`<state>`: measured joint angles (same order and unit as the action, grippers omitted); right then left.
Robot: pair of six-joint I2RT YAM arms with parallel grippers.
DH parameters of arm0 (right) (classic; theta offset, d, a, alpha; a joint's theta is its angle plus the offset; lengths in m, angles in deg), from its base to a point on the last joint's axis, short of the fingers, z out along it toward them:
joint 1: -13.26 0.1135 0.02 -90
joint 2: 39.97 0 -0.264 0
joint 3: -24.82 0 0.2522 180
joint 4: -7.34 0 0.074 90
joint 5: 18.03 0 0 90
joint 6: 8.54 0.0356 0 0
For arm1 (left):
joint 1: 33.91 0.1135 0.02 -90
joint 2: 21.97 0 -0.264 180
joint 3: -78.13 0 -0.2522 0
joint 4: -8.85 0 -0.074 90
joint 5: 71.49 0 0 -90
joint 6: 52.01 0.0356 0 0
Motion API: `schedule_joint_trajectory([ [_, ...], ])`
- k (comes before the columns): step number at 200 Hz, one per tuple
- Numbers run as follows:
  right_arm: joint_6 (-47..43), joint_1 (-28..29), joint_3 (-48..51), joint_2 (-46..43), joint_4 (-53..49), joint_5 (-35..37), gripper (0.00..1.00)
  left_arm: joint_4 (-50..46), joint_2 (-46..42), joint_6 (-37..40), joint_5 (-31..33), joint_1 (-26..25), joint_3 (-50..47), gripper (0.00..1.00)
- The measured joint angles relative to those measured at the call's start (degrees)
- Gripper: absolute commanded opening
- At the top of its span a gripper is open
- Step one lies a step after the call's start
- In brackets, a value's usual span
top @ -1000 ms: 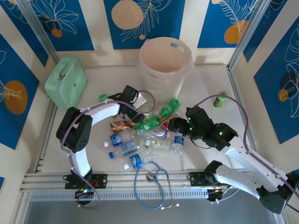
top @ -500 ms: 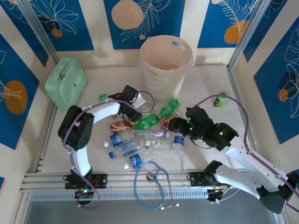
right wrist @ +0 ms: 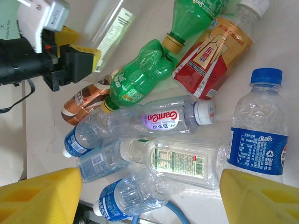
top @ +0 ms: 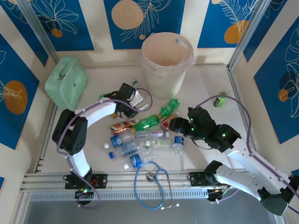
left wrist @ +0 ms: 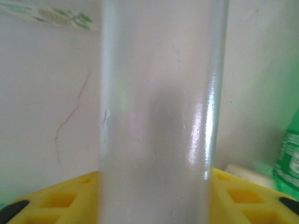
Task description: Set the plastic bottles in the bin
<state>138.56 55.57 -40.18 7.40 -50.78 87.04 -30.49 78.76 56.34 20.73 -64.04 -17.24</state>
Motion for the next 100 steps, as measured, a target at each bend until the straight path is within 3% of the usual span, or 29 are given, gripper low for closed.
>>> schedule_joint_trajectory([
  [29, 0.0, 0.0, 0.2, -0.4, 0.2, 0.0, 0.78, -1.3, -3.2, -0.1, 0.7, 0.0, 0.0, 0.35],
  [100, 0.4, 0.0, 1.1, -3.0, 0.1, 0.7, 0.78, -5.2, -13.8, -7.3, 1.0, 0.0, 2.1, 0.36],
])
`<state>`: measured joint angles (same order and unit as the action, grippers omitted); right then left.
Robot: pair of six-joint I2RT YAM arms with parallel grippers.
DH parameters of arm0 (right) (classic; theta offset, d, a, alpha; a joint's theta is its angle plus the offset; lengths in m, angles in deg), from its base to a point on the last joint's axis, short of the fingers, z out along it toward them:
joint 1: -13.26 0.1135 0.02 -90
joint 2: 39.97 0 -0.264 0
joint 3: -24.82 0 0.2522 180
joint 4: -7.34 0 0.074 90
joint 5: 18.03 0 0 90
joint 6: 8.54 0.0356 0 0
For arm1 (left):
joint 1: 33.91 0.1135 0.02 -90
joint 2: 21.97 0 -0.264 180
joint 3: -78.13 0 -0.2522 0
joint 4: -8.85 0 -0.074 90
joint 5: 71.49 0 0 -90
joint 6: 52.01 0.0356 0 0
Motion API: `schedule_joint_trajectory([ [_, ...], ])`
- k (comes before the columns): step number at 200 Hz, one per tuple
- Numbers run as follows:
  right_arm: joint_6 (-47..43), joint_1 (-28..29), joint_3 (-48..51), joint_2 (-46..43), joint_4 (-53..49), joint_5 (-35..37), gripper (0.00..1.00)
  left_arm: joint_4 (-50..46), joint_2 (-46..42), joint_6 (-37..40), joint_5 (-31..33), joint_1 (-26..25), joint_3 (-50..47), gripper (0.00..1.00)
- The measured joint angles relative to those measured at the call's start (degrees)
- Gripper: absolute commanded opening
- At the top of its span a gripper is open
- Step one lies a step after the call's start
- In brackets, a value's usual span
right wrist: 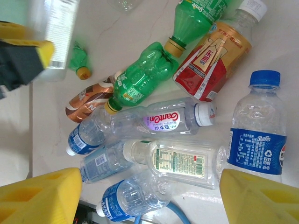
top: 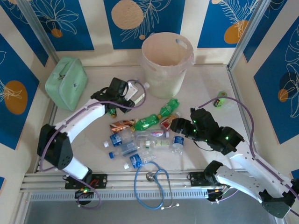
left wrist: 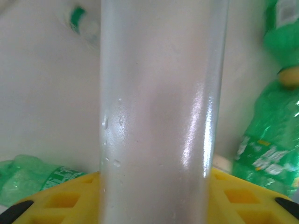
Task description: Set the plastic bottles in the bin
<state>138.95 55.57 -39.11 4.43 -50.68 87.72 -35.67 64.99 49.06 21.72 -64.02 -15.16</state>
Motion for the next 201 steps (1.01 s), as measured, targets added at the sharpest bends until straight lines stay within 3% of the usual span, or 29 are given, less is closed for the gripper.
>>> schedule_joint_trajectory([
  [44, 0.0, -0.2, 0.0, -0.3, 0.0, 0.6, 0.78, 0.2, -7.7, -12.4, -6.3, 0.0, 8.3, 0.36],
  [89, 0.0, -1.0, 0.1, -0.3, 0.0, 0.6, 0.78, 2.5, -6.8, -24.5, -12.3, 0.0, 19.1, 0.36],
  [128, 0.0, -1.1, 0.9, -0.3, 0.1, 0.6, 0.78, 8.9, -1.2, -32.7, -15.5, 0.0, 27.6, 0.34],
  [201, 0.0, -1.4, 1.2, 0.0, 0.5, 0.6, 0.78, 25.7, 18.2, -42.7, -19.1, 0.0, 38.6, 0.35],
])
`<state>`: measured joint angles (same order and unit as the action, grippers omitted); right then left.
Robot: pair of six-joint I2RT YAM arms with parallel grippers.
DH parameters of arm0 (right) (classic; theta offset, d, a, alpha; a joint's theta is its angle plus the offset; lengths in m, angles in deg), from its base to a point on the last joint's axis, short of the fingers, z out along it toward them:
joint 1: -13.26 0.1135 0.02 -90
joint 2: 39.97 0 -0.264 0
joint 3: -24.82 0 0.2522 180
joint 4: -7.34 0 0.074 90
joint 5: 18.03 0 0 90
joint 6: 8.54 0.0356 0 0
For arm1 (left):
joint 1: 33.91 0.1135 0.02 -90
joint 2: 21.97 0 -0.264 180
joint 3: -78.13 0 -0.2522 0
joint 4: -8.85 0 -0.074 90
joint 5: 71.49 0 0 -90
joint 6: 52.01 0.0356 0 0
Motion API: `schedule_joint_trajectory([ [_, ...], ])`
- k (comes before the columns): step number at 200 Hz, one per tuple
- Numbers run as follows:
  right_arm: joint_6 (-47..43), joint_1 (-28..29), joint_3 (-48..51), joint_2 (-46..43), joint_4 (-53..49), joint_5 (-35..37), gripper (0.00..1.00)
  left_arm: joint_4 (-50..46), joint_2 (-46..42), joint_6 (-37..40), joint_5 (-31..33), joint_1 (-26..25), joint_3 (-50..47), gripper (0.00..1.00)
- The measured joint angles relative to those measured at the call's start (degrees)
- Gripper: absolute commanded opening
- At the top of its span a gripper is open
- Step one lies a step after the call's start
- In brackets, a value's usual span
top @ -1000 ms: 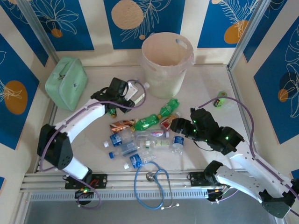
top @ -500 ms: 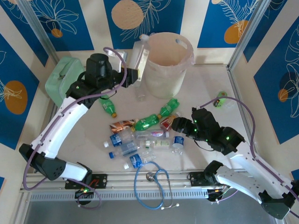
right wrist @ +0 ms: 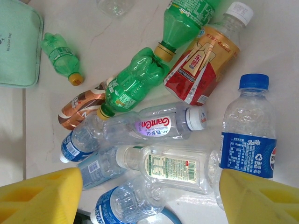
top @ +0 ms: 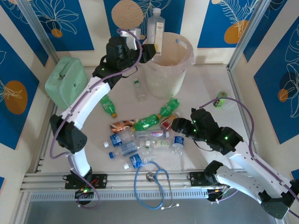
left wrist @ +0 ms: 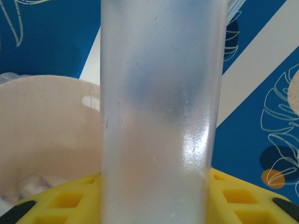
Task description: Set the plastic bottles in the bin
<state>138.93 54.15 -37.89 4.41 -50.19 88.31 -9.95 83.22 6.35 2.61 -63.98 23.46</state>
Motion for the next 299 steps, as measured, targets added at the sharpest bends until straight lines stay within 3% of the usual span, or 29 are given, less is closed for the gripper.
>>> schedule_joint_trajectory([
  [28, 0.0, 0.0, 0.2, -0.6, 0.0, 0.0, 0.78, 3.3, 6.1, -3.4, -0.8, 0.2, 4.5, 0.4],
  [51, 0.0, -0.1, 0.6, -1.3, -0.1, 0.0, 0.78, 4.6, 9.4, -5.7, -1.4, 0.4, 6.7, 0.72],
  [69, 0.0, -0.1, 0.7, -1.6, -0.2, 0.0, 0.78, 5.1, 10.3, -6.4, -1.7, 0.5, 7.1, 0.84],
  [119, 0.0, -0.3, 0.7, -1.6, -0.4, 0.0, 0.78, 4.8, 10.1, -6.4, -1.4, 0.6, 7.8, 0.88],
  [146, 0.0, -0.4, 0.7, -1.6, -0.4, 0.0, 0.78, 2.0, 6.6, -4.3, 1.8, 0.6, 5.3, 0.88],
  [185, 0.0, -0.5, 0.7, -2.1, -0.4, 0.0, 0.78, -5.4, -10.4, -3.7, 13.2, 1.7, -10.1, 0.89],
  [218, 0.0, -0.6, 1.0, -2.1, -0.2, -0.2, 0.78, -7.2, -20.7, -4.3, 17.3, 4.4, -23.6, 0.91],
  [247, 0.0, -0.6, 1.0, -1.7, 0.1, -0.2, 0.78, -10.3, -18.4, -4.5, 17.9, 5.0, -29.3, 0.91],
  [299, 0.0, -0.6, 2.1, -3.0, 0.0, -0.2, 0.78, -15.3, -7.3, -5.0, 15.8, 4.9, -29.8, 0.9],
])
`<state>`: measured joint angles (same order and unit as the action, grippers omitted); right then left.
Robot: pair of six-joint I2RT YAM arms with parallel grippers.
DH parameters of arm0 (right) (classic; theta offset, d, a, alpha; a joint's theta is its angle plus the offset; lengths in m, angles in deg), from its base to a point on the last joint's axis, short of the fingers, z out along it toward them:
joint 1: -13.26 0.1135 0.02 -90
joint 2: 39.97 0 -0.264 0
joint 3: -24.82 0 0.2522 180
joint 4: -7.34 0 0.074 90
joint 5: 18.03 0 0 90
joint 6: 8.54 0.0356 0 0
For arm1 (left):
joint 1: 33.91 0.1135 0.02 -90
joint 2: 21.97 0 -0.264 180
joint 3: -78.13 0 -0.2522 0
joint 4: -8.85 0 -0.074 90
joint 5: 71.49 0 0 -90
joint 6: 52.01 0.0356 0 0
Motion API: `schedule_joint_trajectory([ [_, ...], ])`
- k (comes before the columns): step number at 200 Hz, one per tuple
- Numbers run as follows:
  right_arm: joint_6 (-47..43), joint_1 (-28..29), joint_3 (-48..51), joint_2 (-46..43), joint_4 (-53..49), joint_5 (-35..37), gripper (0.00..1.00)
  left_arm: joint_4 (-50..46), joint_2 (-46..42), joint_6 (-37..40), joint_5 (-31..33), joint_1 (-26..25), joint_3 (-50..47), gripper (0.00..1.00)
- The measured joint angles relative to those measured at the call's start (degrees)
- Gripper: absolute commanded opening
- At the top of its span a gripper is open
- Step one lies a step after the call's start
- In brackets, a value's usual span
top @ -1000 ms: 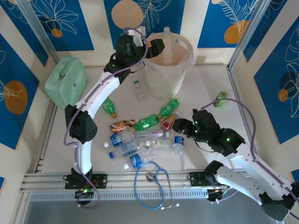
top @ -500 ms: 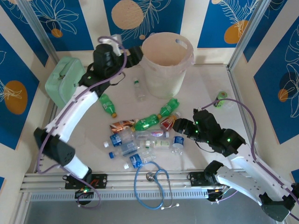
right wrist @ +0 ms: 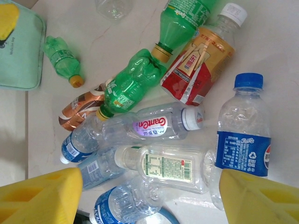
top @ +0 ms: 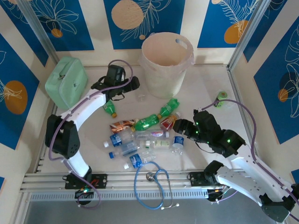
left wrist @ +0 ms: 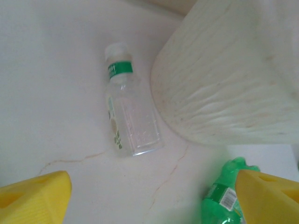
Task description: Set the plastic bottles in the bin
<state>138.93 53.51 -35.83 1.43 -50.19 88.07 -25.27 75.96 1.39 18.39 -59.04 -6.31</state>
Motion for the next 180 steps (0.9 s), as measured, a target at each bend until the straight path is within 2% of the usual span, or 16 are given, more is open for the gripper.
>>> schedule_joint_trajectory([
  [31, 0.0, 0.0, 0.3, 0.0, 0.1, 0.0, 0.78, -0.6, 5.5, 0.1, -1.6, -0.1, 1.8, 0.89],
  [72, 0.0, 0.0, 0.9, 0.0, 0.0, 0.0, 0.78, -1.2, 13.9, 1.2, -2.4, -0.3, 7.1, 0.93],
  [136, 0.0, 0.0, 2.1, 0.0, 0.1, 0.0, 0.78, -1.6, 20.0, 2.0, -2.1, -1.3, 13.4, 0.95],
  [180, 0.0, 0.0, 2.1, 0.0, 0.4, 0.0, 0.78, -1.5, 23.8, 2.0, -1.5, -1.4, 13.7, 0.94],
])
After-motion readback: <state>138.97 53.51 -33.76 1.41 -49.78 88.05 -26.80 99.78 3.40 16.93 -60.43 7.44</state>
